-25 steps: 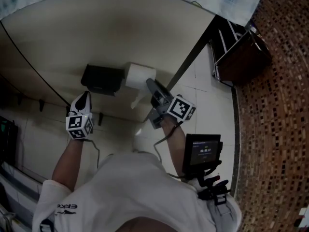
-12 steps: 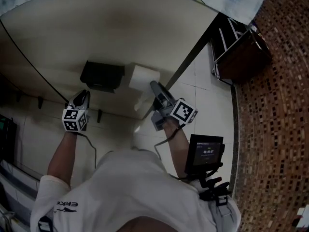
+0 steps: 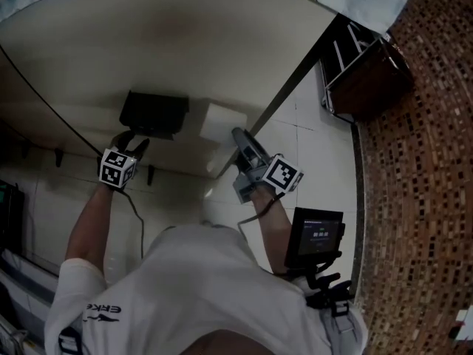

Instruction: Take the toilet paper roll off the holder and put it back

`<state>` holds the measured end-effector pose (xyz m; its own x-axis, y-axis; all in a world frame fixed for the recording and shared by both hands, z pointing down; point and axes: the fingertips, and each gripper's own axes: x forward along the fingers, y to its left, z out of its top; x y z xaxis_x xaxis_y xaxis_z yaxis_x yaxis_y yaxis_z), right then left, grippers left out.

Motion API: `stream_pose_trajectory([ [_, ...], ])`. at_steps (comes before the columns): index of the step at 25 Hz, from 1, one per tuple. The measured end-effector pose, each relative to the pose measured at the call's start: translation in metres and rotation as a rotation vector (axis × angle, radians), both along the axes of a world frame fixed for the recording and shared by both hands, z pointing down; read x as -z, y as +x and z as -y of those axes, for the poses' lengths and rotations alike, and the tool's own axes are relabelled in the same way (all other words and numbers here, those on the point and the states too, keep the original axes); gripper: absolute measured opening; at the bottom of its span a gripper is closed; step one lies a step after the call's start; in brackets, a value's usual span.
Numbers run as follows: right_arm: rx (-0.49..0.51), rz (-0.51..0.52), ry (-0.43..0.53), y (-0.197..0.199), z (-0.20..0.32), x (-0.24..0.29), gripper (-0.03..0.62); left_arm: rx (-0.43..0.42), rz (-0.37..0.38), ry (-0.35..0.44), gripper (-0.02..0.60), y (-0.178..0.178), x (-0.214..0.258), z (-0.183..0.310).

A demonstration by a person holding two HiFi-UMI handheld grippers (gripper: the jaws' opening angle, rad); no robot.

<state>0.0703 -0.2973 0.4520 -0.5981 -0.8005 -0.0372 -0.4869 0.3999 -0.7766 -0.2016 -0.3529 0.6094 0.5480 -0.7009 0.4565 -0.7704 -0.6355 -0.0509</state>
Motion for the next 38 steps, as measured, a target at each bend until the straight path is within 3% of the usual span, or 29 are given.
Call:
stream_pose_trajectory([
  [6, -0.011, 0.004, -0.031, 0.004, -0.006, -0.015, 0.152, -0.037, 0.021, 0.004, 0.152, 0.005, 0.002, -0.003],
  [18, 0.006, 0.032, -0.122, 0.005, -0.002, -0.058, 0.150, -0.118, 0.041, -0.055, 0.140, 0.011, 0.008, -0.032],
  [25, 0.051, 0.025, -0.155, -0.022, 0.000, -0.078, 0.150, -0.176, 0.028, -0.108, 0.143, 0.005, 0.020, -0.056],
  [38, 0.123, 0.014, -0.158, -0.062, 0.011, -0.086, 0.150, -0.211, 0.011, -0.168, 0.146, 0.001, 0.028, -0.072],
])
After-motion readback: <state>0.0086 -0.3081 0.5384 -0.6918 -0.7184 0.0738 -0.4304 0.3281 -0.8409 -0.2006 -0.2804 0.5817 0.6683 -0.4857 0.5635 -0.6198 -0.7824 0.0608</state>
